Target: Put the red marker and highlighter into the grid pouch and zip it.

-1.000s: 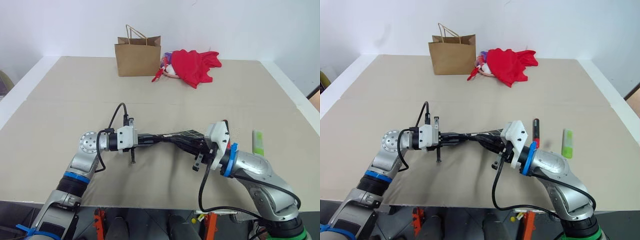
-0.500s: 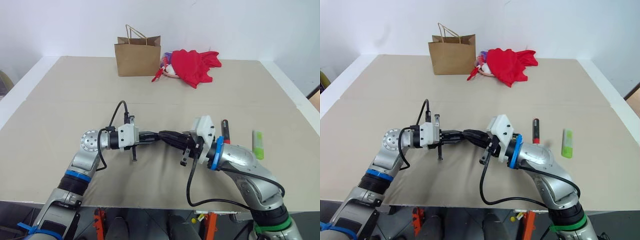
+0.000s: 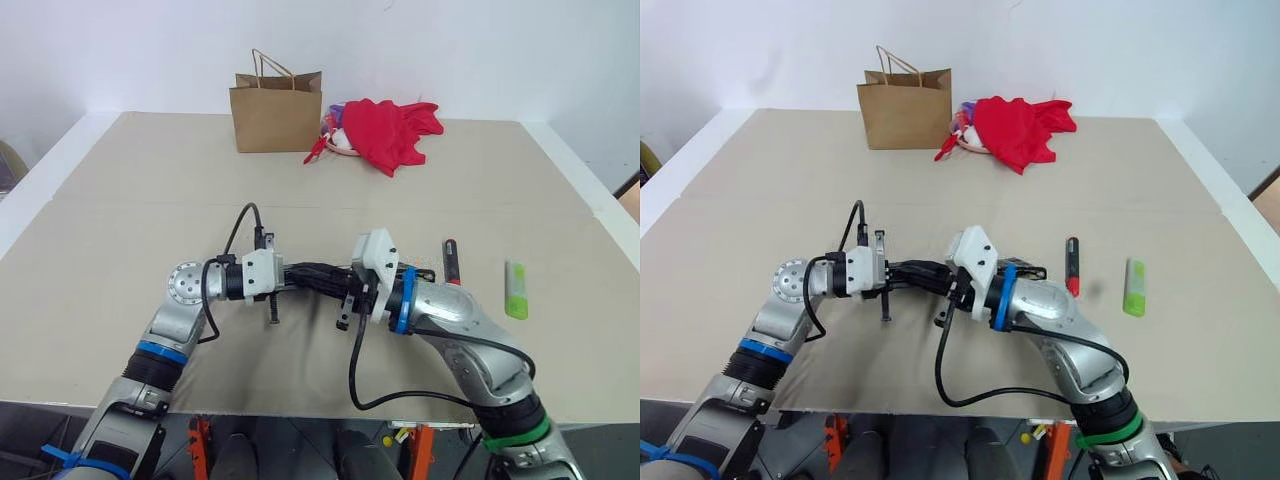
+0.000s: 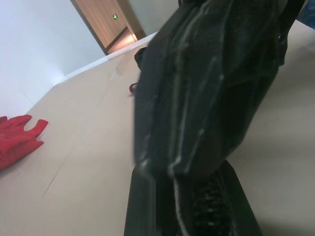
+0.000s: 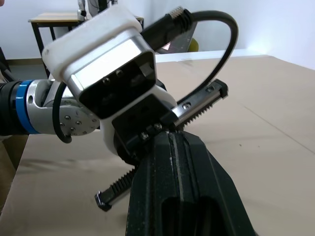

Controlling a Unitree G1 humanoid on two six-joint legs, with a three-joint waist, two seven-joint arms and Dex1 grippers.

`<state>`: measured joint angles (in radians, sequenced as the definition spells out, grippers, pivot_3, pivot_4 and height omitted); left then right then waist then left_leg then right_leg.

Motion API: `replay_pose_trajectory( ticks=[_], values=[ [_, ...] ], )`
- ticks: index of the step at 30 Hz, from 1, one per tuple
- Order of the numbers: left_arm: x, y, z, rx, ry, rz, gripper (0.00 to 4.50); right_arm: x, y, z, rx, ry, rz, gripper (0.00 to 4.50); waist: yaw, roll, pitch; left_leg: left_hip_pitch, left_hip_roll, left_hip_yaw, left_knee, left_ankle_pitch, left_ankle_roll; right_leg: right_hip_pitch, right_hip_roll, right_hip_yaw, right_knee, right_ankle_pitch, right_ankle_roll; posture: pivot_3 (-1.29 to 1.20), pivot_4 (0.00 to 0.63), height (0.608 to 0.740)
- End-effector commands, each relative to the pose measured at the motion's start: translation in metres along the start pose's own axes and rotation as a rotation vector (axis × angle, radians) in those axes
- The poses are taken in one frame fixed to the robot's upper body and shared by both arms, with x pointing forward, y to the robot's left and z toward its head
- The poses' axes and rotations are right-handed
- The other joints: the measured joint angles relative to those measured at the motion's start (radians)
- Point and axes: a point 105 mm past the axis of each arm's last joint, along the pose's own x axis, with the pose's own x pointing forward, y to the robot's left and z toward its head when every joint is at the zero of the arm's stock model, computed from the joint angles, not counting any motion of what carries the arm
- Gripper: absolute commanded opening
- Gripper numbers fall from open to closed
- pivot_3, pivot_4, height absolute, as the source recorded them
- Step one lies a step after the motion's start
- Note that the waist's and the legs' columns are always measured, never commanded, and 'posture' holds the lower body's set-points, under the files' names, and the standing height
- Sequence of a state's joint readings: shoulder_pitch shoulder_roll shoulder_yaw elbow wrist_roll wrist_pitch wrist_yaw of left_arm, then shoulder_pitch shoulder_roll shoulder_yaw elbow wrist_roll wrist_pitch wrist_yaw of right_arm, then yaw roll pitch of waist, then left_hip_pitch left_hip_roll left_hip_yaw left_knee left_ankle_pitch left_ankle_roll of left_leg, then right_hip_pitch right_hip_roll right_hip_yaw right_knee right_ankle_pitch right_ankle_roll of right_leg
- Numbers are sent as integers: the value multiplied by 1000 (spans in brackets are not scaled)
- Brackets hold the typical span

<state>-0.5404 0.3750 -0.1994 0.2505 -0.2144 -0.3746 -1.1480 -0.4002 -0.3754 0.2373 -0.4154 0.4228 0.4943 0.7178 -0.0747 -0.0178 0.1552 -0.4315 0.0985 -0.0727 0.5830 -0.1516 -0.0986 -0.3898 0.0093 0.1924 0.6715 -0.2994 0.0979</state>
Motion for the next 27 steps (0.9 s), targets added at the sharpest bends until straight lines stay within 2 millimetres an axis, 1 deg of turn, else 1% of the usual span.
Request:
replay_pose_trajectory(
  ticks=[1,5,7,8,9,10,11,12,13,14,15,17,18,19,20,21,23,24,25,26,27],
  values=[
    [5,4,13,50,-39,2,0,4,2,6,-25,-23,16,66,0,0,0,0,0,0,0,0,0,0,0,0,0,0,0,0,150,740],
    [5,3,13,49,-40,4,0,0,0,3,-27,-12,2,66,0,0,0,0,0,0,0,0,0,0,0,0,0,0,0,0,150,740],
    [4,3,14,49,-40,5,0,-5,-4,5,-19,-26,-33,66,0,0,0,0,0,0,0,0,0,0,0,0,0,0,0,0,150,740],
    [3,2,14,49,-38,6,0,-8,-6,7,-12,-33,-48,340,0,0,0,0,0,0,0,0,0,0,0,0,0,0,0,0,150,740],
    [2,2,13,49,-36,7,0,-12,-8,9,-11,-41,-62,524,0,0,0,0,0,0,0,0,0,0,0,0,0,0,0,0,150,740],
    [1,3,13,49,-35,8,0,-16,-8,10,-4,-41,-69,524,0,0,0,0,0,0,0,0,0,0,0,0,0,0,0,0,150,740],
    [1,3,13,49,-34,8,0,-18,-8,10,-2,-40,-71,1035,0,0,0,0,0,0,0,0,0,0,0,0,0,0,0,0,150,740],
    [1,3,13,49,-33,8,0,-20,-7,10,1,-39,-72,1344,0,0,0,0,0,0,0,0,0,0,0,0,0,0,0,0,150,740],
    [-1,3,13,49,-31,10,0,-26,-6,12,10,-38,-74,1923,0,0,0,0,0,0,0,0,0,0,0,0,0,0,0,0,150,740],
    [-2,4,13,49,-28,11,0,-35,-4,16,13,-40,-84,2394,0,0,0,0,0,0,0,0,0,0,0,0,0,0,0,0,150,740],
    [-3,5,13,50,-25,13,0,-46,-3,21,18,-46,-100,2580,0,0,0,0,0,0,0,0,0,0,0,0,0,0,0,0,150,740],
    [-6,6,13,50,-19,17,0,-66,-7,31,21,-65,-154,3181,0,0,0,0,0,-1,0,0,0,0,0,-1,0,0,0,0,150,740],
    [-6,7,13,50,-17,19,0,-73,-10,34,26,-74,-181,3610,5,0,0,0,0,-1,0,0,0,0,0,-1,0,0,0,0,150,740],
    [-7,7,12,50,-15,19,0,-82,-15,38,31,-83,-219,3810,5,0,0,-2,0,-1,0,0,0,0,0,-1,0,-1,-1,0,150,740],
    [-8,7,12,51,-12,20,0,-93,-20,41,38,-89,-264,4208,5,0,0,-2,0,-2,0,0,0,0,0,-1,0,-1,-2,0,150,740],
    [-9,7,12,51,-9,20,0,-107,-28,44,49,-95,-326,4440,4,0,0,-2,0,-2,0,0,0,0,0,-1,0,-1,-2,0,150,740],
    [-10,7,11,52,-4,16,0,-139,-46,48,64,-107,-479,4440,2,0,0,-1,0,-2,0,0,0,0,0,-2,0,-2,0,0,150,740],
    [-10,7,11,53,-3,15,0,-158,-60,45,59,-92,-593,4440,3,0,0,-1,0,-2,0,0,0,0,0,-2,0,-2,0,0,150,740],
    [-10,8,10,54,-2,14,0,-180,-74,33,57,-36,-738,4440,3,0,0,-1,0,-2,0,0,0,0,0,-2,0,-2,0,0,150,740],
    [-10,8,10,56,-2,13,0,-198,-83,22,52,23,-844,4440,3,-1,0,-1,0,-2,0,0,0,1,-1,-2,0,-2,0,0,150,740],
    [-10,8,10,57,-2,11,0,-212,-88,10,49,78,-924,4440,3,0,0,0,0,-2,0,0,0,1,0,-2,0,-2,0,0,150,740]
  ],
)
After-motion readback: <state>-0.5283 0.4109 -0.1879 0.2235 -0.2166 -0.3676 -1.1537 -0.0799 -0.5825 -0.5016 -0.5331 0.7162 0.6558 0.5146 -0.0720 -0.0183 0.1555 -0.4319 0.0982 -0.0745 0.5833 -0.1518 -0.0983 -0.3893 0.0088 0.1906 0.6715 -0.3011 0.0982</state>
